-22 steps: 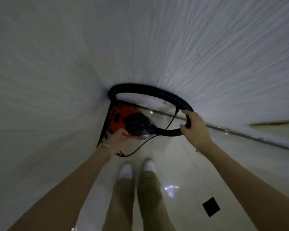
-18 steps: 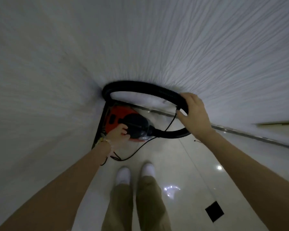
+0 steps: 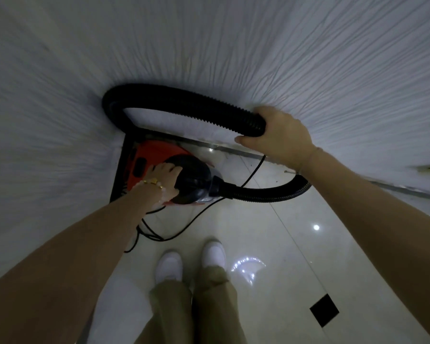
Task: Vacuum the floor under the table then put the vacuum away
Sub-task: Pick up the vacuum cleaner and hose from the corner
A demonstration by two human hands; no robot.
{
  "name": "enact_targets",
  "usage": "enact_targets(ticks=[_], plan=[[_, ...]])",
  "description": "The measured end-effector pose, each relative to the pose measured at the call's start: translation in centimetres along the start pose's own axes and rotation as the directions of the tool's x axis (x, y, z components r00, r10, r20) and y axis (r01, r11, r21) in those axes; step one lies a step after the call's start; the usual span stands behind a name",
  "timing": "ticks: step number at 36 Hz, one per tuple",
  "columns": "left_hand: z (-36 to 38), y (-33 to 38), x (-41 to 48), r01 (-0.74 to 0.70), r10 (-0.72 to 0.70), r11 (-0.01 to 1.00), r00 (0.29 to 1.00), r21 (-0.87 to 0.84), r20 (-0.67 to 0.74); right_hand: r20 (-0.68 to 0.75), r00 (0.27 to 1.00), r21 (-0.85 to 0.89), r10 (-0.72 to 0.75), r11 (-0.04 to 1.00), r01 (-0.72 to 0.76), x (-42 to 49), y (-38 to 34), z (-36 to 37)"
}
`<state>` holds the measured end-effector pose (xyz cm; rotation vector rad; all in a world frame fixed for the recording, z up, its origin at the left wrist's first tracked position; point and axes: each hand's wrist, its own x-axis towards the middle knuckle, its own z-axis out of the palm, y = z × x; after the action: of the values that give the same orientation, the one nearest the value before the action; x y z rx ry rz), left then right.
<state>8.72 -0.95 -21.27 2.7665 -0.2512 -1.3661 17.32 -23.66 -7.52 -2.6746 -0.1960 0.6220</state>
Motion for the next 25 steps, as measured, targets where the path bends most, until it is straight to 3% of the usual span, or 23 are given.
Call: enact_targets(ticks=[5, 8, 11, 21, 25], plan=[[0.2, -0.2, 1.2, 0.013, -0.005, 0.993, 0.998, 0.119, -0.065, 0.171, 0.985, 0.107, -0.034, 0.994, 0.016, 0.9, -0.4, 0.5], [0.2, -0.1, 0.9, -0.042, 0.042, 0.999, 0.999, 0.023, -0.015, 0.191, 0.982, 0.137, -0.015, 0.991, -0.012, 0.4, -0.6, 0.7], [0.8, 0.0, -0.3, -0.061, 0.065, 0.995, 0.997, -0.081, 0.048, 0.174, 0.984, 0.190, 0.035, 0.979, -0.068, -1.1, -0.3, 1.0], [-0.7, 2.0, -9.2, -0.050, 0.057, 0.990, 0.997, -0.136, 0.052, -0.017, 0.972, 0.130, 0.234, 0.965, -0.230, -12.0, -0.3, -1.8], [-2.1, 2.7, -15.9, -0.046, 0.062, 0.974, 0.996, -0.222, 0.067, 0.030, 0.955, 0.193, 0.294, 0.936, -0.294, -17.8, -1.8, -6.2]])
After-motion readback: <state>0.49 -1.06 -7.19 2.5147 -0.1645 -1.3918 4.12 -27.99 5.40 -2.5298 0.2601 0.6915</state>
